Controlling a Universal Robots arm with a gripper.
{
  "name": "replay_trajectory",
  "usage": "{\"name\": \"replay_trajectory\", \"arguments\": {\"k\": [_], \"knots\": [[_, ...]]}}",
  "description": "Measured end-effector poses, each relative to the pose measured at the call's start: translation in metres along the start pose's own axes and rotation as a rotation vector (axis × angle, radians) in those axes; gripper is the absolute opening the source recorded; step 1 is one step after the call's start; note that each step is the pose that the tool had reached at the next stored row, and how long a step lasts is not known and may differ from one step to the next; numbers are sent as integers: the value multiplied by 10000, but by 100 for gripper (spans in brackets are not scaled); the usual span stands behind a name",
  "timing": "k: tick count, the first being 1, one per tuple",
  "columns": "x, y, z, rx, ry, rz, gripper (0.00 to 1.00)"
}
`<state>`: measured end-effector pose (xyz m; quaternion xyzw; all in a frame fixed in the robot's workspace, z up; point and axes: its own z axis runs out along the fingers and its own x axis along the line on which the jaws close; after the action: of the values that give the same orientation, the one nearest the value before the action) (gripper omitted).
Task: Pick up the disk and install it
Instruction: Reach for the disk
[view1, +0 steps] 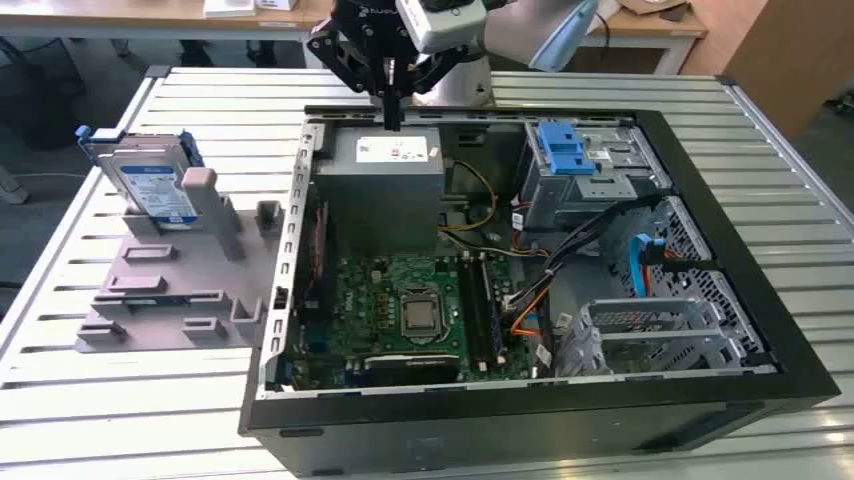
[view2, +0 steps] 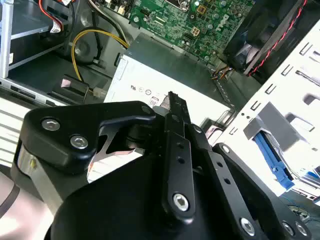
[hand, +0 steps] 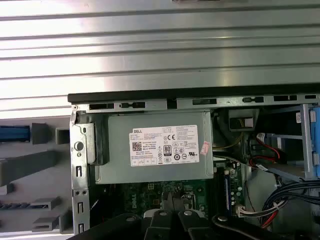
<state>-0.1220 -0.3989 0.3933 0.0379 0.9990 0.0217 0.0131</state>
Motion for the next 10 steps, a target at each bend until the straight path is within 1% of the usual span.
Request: {"name": "replay_trajectory", "arguments": {"k": [6, 10], "knots": [[4, 0, 0, 1, 0, 1, 11], [29, -2, -1, -1, 0, 0, 11]]}}
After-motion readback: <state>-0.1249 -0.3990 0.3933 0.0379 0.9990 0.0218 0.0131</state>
